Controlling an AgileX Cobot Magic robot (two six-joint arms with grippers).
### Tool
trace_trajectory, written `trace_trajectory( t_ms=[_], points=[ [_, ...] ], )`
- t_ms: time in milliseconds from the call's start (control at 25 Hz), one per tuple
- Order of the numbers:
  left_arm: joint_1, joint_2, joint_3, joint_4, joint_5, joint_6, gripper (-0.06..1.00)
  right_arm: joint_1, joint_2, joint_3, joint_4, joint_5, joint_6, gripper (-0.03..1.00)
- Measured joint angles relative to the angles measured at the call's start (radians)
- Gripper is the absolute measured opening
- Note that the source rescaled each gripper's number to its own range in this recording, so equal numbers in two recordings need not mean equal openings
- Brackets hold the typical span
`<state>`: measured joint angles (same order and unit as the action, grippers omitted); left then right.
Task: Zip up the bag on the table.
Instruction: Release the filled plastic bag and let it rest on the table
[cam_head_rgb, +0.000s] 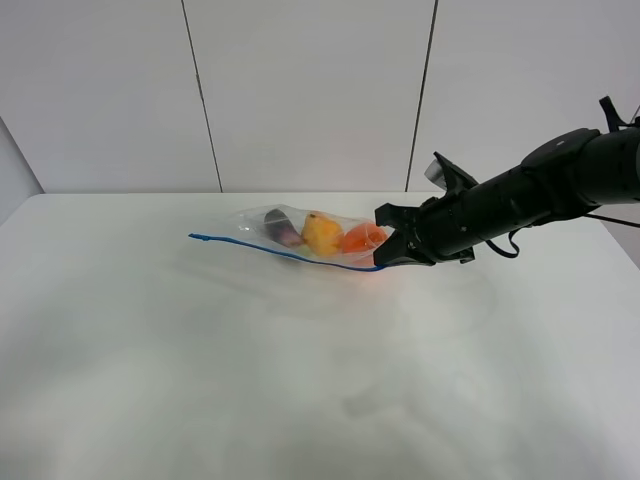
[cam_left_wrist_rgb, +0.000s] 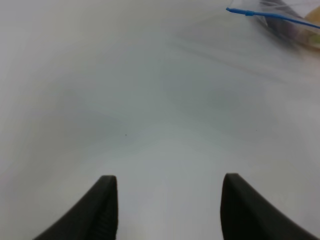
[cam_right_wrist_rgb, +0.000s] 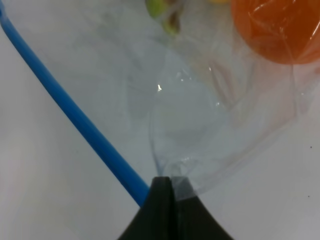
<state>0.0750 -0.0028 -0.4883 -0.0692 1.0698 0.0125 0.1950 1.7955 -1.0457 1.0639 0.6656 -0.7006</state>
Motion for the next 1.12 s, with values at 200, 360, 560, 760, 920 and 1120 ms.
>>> trace_trajectory(
  t_ms=[200, 360, 560, 760, 920, 1120],
  points=[
    [0.000, 0.000, 0.000, 0.000, 0.000, 0.000, 0.66, 0.000, 0.000, 0.000, 0.000, 0.000, 0.000, 0.00],
    [0.000, 0.000, 0.000, 0.000, 0.000, 0.000, 0.66, 0.000, 0.000, 0.000, -0.005, 0.000, 0.000, 0.00],
    [0.000, 0.000, 0.000, 0.000, 0.000, 0.000, 0.66, 0.000, 0.000, 0.000, -0.026, 0.000, 0.000, 0.00],
    [0.000, 0.000, 0.000, 0.000, 0.000, 0.000, 0.66, 0.000, 0.000, 0.000, -0.067, -0.002, 0.000, 0.00],
    [0.000, 0.000, 0.000, 0.000, 0.000, 0.000, 0.66, 0.000, 0.000, 0.000, -0.074, -0.019, 0.000, 0.04],
    [0.000, 0.000, 0.000, 0.000, 0.000, 0.000, 0.66, 0.000, 0.000, 0.000, -0.074, -0.039, 0.000, 0.28]
  ],
)
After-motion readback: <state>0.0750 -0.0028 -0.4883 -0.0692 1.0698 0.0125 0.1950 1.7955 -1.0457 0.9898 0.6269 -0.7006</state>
